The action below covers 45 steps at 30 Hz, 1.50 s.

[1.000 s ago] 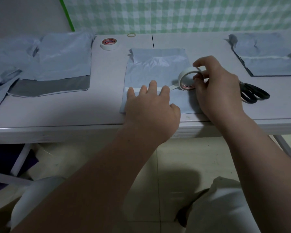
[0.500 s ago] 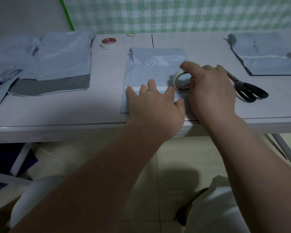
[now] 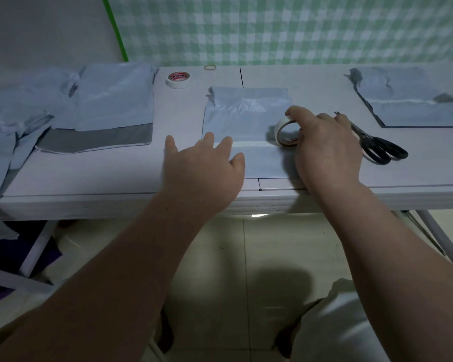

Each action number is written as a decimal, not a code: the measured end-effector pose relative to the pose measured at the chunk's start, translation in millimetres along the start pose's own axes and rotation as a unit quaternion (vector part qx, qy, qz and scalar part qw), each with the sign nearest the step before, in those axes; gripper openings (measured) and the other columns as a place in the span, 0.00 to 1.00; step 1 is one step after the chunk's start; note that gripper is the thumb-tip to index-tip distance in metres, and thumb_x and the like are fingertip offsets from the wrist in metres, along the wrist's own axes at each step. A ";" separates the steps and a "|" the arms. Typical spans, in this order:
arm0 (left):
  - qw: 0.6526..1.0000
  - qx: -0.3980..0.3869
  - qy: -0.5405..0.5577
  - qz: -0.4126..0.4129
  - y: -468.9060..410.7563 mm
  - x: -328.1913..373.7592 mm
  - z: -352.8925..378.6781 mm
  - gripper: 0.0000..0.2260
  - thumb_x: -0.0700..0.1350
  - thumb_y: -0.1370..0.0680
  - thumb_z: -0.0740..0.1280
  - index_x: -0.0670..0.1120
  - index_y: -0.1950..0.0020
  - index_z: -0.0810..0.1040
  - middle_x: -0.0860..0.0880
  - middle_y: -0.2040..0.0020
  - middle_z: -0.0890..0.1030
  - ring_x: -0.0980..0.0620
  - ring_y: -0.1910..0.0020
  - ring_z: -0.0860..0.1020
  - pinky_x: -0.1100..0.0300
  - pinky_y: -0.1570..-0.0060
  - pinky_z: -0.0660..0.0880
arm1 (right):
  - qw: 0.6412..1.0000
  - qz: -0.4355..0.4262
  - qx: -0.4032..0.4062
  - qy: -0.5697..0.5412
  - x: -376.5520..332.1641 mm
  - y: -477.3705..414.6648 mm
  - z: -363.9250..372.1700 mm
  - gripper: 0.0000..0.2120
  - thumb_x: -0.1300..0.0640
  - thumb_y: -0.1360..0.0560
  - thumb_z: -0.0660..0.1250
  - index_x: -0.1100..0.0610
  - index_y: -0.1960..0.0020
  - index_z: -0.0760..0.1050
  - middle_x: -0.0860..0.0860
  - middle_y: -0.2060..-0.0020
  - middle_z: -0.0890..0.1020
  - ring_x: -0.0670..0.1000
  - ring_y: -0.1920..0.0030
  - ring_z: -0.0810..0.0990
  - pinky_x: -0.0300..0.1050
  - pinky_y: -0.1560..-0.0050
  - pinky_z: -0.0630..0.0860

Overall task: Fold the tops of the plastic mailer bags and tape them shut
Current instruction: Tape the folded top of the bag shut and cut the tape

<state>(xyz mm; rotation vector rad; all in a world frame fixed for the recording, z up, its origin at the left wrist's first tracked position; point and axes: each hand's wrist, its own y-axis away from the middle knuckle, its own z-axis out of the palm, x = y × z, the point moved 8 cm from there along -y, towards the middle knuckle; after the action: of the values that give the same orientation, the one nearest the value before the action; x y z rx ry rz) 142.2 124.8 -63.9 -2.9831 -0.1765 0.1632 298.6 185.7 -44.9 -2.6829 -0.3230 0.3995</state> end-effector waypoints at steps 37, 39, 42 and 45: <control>0.993 -0.021 0.078 0.083 -14.4 70.3 7.5 0.24 0.51 0.19 0.48 0.43 0.25 0.57 0.41 0.25 0.58 0.45 0.27 0.59 0.48 0.29 0.53 | 0.995 -0.057 0.077 0.020 31.3 -7.0 -13.0 0.23 0.67 0.29 0.57 0.52 0.39 0.77 0.59 0.55 0.77 0.62 0.52 0.71 0.48 0.64 0.60; 0.994 -0.025 0.069 0.083 -15.5 71.3 6.9 0.24 0.51 0.19 0.48 0.45 0.24 0.56 0.41 0.25 0.58 0.45 0.27 0.59 0.46 0.29 0.53 | 0.995 -0.054 0.080 0.017 31.7 -6.7 -12.2 0.23 0.68 0.29 0.57 0.52 0.38 0.77 0.59 0.55 0.78 0.61 0.53 0.71 0.48 0.63 0.60; 0.995 -0.037 0.052 0.078 -16.0 73.0 7.1 0.24 0.52 0.19 0.46 0.49 0.23 0.53 0.39 0.24 0.56 0.43 0.26 0.58 0.43 0.28 0.52 | 0.996 -0.044 0.081 0.002 33.0 -5.5 -12.8 0.24 0.68 0.29 0.56 0.53 0.37 0.75 0.59 0.54 0.79 0.62 0.52 0.71 0.48 0.63 0.61; 0.996 -0.047 0.038 0.067 -15.7 76.0 8.4 0.24 0.53 0.19 0.45 0.52 0.23 0.52 0.38 0.24 0.55 0.42 0.26 0.58 0.41 0.28 0.51 | 0.997 -0.024 0.071 -0.007 35.7 -6.1 -11.5 0.24 0.67 0.27 0.56 0.52 0.34 0.73 0.57 0.52 0.79 0.61 0.48 0.71 0.48 0.62 0.60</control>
<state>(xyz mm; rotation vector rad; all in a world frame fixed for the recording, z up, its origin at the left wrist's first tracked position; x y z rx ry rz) 214.6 150.9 -77.3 -3.0898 0.0247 0.0574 334.6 197.1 -40.4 -2.5295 -0.3486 0.4103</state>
